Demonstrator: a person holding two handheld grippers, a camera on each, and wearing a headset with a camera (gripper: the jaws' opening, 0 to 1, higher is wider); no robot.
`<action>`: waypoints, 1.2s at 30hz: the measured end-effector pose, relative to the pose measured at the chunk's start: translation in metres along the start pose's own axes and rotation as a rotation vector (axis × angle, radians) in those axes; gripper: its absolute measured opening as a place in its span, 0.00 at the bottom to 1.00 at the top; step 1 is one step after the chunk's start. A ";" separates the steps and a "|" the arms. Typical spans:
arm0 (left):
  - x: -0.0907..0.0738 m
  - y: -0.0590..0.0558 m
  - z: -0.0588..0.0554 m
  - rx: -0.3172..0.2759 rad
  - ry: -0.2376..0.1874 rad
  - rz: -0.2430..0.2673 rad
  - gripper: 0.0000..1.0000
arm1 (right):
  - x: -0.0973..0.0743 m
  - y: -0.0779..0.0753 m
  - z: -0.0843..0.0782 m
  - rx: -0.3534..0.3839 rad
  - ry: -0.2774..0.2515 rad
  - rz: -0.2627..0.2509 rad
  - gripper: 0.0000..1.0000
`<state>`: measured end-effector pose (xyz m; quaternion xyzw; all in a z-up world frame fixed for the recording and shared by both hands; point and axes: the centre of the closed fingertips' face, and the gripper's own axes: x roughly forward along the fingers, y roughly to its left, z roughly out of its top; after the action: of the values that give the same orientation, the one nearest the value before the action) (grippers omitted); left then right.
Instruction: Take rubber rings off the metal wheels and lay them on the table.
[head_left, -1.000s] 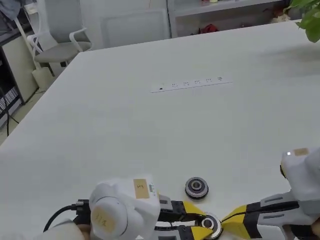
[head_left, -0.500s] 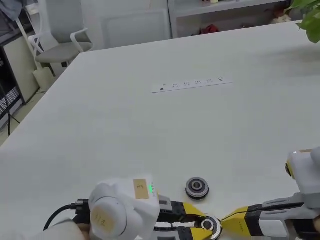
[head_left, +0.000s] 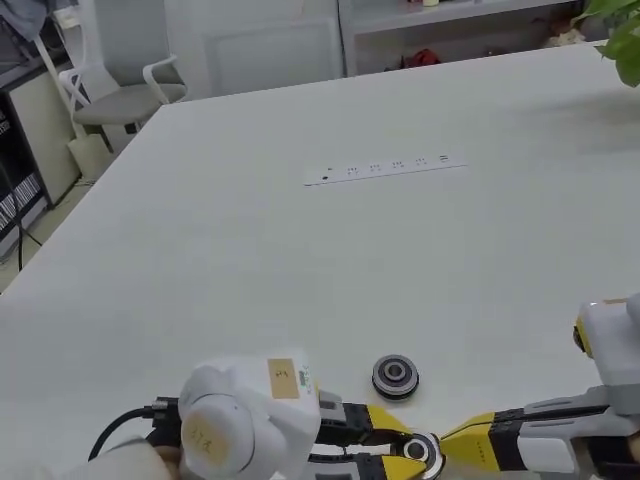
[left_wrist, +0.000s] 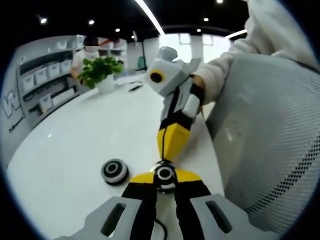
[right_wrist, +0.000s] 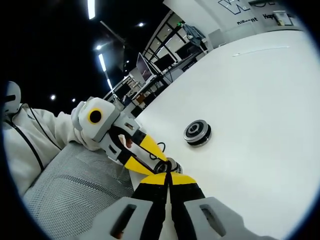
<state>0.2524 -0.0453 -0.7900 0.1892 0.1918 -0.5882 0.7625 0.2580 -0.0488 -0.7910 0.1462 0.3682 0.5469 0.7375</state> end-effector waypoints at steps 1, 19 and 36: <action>0.000 0.000 0.000 0.001 0.000 0.000 0.14 | 0.000 0.000 0.000 -0.001 0.001 0.000 0.00; 0.000 0.000 -0.001 0.008 0.007 -0.002 0.14 | 0.002 0.005 0.002 -0.032 0.008 0.021 0.00; 0.000 -0.001 0.000 0.011 0.010 -0.003 0.14 | 0.001 0.005 0.003 -0.049 0.002 0.036 0.00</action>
<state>0.2513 -0.0459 -0.7899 0.1963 0.1926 -0.5893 0.7597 0.2574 -0.0456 -0.7862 0.1344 0.3526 0.5692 0.7305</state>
